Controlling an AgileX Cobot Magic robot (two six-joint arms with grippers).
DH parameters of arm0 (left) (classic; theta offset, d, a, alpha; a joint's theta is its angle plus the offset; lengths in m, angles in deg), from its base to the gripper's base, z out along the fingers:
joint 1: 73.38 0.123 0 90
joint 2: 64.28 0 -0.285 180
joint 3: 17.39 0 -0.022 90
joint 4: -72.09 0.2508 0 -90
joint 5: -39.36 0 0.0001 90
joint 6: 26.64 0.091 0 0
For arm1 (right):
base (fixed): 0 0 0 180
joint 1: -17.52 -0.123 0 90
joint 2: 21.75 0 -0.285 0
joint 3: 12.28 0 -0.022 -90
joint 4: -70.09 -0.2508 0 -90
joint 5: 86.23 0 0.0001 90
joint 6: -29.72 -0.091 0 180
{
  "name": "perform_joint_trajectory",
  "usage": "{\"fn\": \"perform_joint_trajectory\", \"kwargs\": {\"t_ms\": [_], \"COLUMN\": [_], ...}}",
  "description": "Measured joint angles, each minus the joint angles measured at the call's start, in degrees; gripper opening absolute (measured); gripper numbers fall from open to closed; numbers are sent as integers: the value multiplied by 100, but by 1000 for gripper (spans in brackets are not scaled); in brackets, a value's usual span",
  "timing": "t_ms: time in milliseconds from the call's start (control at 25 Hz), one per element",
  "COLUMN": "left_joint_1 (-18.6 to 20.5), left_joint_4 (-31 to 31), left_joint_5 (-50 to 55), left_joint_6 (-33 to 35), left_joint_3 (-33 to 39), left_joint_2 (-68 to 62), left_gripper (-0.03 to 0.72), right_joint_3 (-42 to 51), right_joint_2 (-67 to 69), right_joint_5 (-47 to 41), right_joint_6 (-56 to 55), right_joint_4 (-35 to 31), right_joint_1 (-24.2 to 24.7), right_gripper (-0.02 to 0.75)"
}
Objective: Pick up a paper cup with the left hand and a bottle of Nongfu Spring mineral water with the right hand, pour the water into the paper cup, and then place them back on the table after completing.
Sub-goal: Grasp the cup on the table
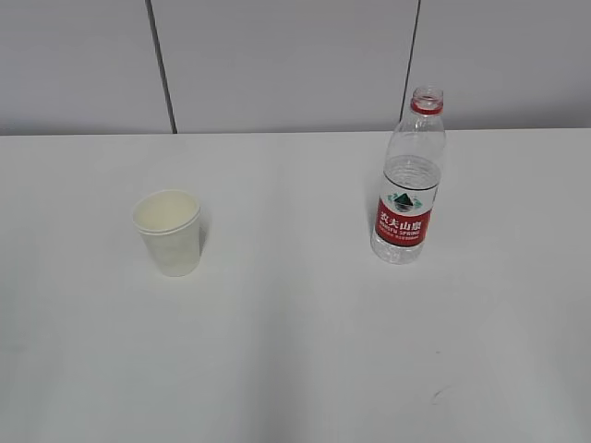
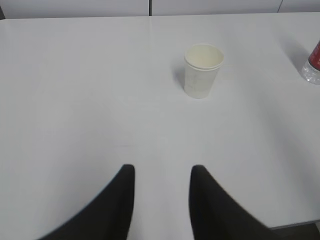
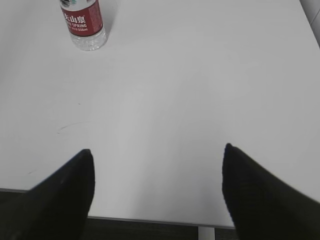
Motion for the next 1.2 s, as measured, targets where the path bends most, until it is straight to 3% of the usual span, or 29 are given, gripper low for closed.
{"fn": "perform_joint_trajectory", "kwargs": {"t_ms": [840,1200], "left_joint_1": [0,0], "left_joint_4": [0,-19], "left_joint_5": [0,-7], "left_joint_6": [0,0], "left_joint_3": [0,0], "left_joint_2": [0,0], "left_gripper": [239,239], "right_joint_3": [-51,-121], "right_joint_2": [0,0], "right_joint_5": [131,1754], "right_joint_6": [0,0], "right_joint_4": [35,57], "right_joint_1": [0,0], "right_gripper": [587,587]}}
